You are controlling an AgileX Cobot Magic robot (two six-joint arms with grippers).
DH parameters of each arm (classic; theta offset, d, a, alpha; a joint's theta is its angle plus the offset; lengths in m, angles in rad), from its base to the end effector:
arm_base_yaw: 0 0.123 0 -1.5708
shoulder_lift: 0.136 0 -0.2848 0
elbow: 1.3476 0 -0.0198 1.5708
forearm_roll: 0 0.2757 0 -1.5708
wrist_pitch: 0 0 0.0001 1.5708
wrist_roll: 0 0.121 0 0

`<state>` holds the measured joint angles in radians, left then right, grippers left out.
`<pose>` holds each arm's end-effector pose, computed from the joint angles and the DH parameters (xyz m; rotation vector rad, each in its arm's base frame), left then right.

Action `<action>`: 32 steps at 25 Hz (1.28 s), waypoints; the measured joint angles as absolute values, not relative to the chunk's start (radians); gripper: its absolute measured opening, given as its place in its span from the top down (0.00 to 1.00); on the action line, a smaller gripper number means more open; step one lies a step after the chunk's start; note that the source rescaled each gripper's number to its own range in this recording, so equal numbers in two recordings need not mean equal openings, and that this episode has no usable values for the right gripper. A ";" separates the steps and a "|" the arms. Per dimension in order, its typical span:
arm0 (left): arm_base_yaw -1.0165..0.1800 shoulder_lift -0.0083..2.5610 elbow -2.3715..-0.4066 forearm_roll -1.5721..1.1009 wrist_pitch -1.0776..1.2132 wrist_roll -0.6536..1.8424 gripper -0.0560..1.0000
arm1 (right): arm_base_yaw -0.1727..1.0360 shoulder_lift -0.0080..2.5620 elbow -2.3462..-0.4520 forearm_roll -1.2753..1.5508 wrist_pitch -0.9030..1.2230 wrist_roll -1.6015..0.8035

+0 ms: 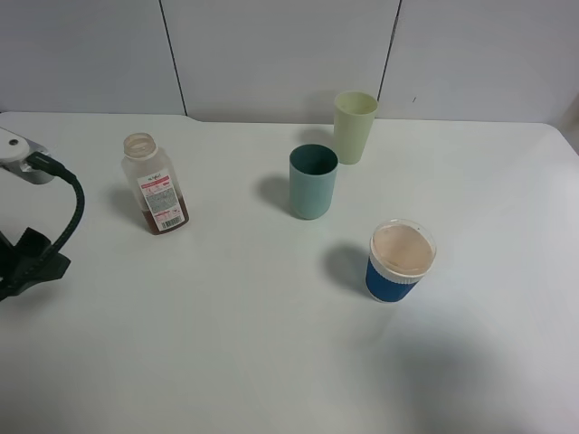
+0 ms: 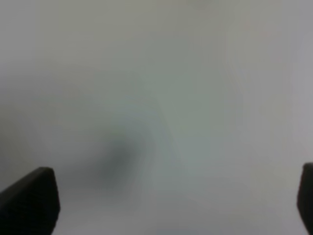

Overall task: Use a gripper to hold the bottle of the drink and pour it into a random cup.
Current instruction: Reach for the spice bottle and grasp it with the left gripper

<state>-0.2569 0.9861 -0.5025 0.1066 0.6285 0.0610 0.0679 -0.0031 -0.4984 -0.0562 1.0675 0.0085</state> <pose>0.1966 -0.0438 0.1883 0.4976 2.5421 0.0411 0.0436 -0.0030 0.2746 -0.0580 2.0475 -0.0197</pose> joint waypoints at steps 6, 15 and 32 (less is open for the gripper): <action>-0.257 1.046 -0.418 0.057 0.410 0.062 0.01 | 0.068 -0.003 -0.498 -0.056 1.067 0.009; -0.257 1.055 -0.340 0.042 0.134 -0.040 0.01 | 0.068 -0.003 -0.498 -0.056 1.067 0.009; -0.257 1.163 -0.277 0.202 -0.199 -0.164 0.01 | 0.068 -0.003 -0.498 -0.056 1.067 0.009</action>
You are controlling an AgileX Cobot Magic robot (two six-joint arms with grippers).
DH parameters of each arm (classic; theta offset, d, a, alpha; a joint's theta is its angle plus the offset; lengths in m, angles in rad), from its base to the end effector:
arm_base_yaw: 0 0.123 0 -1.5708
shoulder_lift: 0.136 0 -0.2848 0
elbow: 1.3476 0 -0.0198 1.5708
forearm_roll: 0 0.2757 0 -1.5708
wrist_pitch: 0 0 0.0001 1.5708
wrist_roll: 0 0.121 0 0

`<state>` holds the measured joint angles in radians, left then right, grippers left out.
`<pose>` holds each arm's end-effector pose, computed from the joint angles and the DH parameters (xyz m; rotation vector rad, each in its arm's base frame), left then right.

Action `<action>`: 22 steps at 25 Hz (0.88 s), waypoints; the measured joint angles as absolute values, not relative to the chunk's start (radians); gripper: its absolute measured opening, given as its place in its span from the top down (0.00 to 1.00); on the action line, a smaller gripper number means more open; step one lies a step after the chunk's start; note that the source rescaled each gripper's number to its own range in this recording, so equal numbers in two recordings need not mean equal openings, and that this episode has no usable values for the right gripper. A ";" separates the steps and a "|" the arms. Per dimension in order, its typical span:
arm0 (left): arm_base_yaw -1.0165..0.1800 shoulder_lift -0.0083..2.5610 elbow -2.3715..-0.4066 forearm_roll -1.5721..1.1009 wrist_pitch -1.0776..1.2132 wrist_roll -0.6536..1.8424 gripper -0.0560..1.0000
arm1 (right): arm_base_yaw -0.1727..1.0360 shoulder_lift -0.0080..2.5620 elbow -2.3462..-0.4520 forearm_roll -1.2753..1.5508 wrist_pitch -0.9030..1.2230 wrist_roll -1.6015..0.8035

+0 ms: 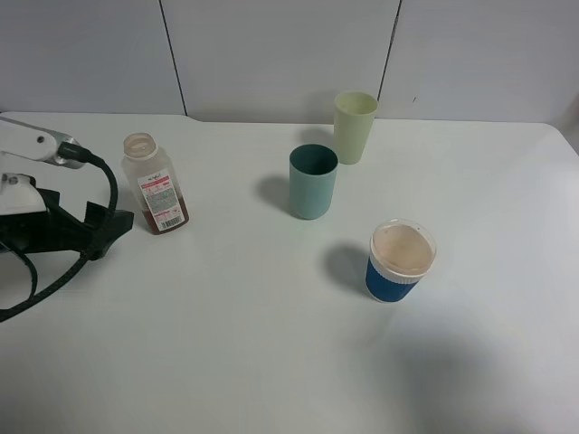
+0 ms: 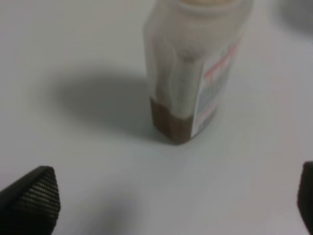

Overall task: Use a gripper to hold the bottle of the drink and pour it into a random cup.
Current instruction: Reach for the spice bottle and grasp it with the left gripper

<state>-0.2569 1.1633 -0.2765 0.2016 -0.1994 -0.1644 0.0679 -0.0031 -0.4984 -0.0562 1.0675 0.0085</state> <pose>0.2207 -0.0629 0.1447 0.3376 2.1531 -0.1706 0.0436 -0.0030 0.2746 -0.0580 2.0475 -0.0197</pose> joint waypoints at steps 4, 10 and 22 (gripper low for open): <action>-0.257 1.277 -0.275 0.263 -0.303 -0.164 0.01 | 0.068 -0.003 -0.498 -0.056 1.067 0.009; -0.256 1.430 -0.276 0.307 -0.460 -0.164 0.01 | 0.068 -0.003 -0.498 -0.056 1.067 0.009; -0.122 1.610 -0.276 0.390 -0.762 -0.164 0.04 | 0.068 -0.003 -0.498 -0.056 1.067 0.009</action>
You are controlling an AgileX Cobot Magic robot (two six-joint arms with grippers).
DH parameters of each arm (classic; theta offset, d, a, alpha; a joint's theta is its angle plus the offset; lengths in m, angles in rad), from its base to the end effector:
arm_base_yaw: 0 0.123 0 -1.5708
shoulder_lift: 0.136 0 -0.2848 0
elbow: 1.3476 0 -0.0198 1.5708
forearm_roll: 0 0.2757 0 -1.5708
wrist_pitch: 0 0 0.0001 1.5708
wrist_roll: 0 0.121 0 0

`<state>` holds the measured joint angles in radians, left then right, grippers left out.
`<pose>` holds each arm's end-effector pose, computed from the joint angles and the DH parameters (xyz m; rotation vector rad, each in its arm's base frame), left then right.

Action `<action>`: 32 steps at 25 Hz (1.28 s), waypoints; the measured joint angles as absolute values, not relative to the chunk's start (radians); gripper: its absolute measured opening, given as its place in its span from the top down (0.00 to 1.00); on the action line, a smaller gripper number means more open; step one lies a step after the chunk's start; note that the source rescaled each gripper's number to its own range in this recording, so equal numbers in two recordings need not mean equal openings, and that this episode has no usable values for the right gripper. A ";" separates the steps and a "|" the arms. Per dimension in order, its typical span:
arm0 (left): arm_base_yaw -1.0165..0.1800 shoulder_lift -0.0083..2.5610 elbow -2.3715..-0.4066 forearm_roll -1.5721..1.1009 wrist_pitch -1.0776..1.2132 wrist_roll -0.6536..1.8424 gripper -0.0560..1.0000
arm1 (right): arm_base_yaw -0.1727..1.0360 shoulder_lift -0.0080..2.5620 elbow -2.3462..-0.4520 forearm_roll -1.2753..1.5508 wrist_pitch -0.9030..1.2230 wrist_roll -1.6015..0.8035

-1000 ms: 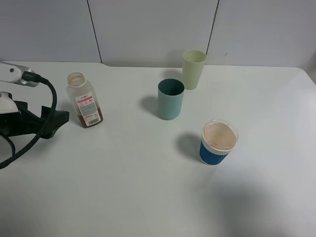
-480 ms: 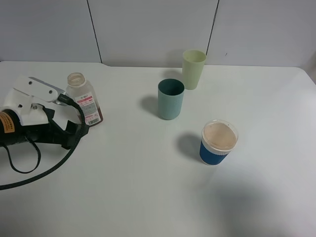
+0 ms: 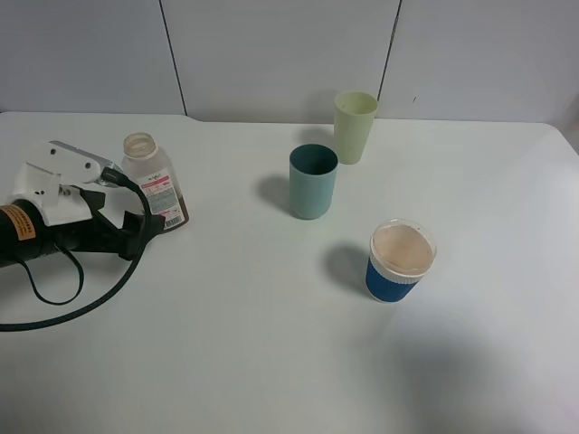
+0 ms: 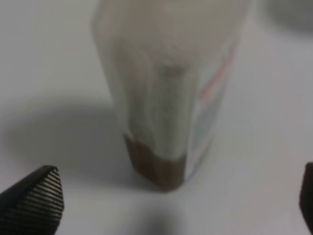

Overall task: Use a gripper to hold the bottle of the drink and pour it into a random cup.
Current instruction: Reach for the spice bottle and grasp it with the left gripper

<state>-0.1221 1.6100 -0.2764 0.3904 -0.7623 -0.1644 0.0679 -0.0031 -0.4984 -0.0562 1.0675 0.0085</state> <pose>0.2516 -0.0629 0.0900 0.4156 2.0436 -0.2764 0.0436 -0.0030 0.2746 -0.0580 2.0475 -0.0197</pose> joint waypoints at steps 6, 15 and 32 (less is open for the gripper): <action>-0.075 1.674 -0.277 0.491 -0.919 -0.164 0.04 | 0.068 -0.003 -0.498 -0.056 1.067 0.009; 0.023 1.793 -0.303 0.622 -1.076 -0.164 0.04 | 0.068 -0.003 -0.498 -0.056 1.067 0.009; 0.030 1.953 -0.442 0.732 -1.128 -0.164 0.05 | 0.068 -0.003 -0.498 -0.056 1.067 0.009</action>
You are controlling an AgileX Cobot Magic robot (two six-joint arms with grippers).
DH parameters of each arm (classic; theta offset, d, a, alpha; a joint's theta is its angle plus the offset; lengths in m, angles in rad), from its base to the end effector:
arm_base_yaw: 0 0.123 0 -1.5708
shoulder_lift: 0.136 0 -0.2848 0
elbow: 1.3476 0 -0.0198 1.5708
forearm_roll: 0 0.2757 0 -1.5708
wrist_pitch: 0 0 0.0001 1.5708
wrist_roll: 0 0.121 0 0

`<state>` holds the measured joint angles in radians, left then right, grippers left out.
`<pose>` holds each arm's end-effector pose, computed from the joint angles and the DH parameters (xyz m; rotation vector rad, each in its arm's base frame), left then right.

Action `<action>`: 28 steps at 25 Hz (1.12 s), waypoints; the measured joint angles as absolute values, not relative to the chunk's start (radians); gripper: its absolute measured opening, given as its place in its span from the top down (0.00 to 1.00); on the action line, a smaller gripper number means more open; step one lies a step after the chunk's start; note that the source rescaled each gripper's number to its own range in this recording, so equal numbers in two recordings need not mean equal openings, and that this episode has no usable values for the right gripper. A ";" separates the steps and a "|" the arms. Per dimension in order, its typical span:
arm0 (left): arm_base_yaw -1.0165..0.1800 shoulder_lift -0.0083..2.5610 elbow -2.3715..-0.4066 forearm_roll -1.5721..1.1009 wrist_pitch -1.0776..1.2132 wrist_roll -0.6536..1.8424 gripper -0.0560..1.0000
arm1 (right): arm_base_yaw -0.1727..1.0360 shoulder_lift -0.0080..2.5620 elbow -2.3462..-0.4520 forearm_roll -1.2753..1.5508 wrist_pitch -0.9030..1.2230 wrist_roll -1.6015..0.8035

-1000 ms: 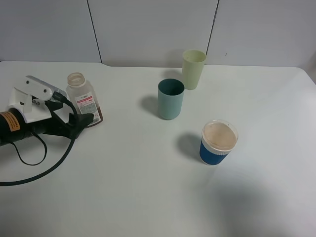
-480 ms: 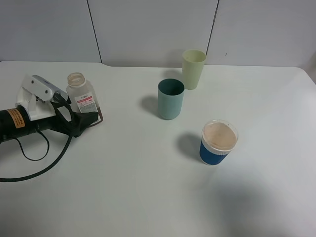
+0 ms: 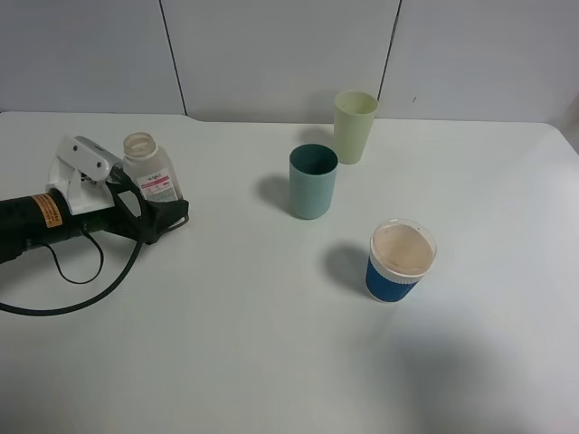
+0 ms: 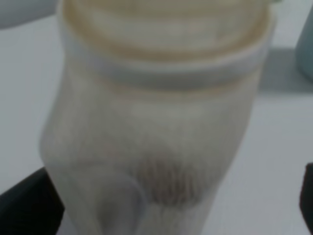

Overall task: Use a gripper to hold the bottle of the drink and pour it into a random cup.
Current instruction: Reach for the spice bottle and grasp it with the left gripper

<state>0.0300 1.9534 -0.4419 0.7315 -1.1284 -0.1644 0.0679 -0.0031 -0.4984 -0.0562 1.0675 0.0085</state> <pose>0.2911 -0.0643 0.0610 0.5723 1.8457 -0.4880 0.0436 -0.0030 0.2746 -0.0580 2.0475 -0.0197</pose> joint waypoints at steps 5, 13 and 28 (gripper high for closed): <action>0.030 2.002 -0.442 0.722 -1.153 -0.164 0.05 | 0.068 -0.003 -0.498 -0.056 1.067 0.009; 0.030 2.038 -0.448 0.701 -1.189 -0.164 0.14 | 0.068 -0.003 -0.498 -0.056 1.067 0.009; 0.031 2.050 -0.477 0.703 -1.195 -0.242 0.95 | 0.068 -0.003 -0.498 -0.056 1.067 0.009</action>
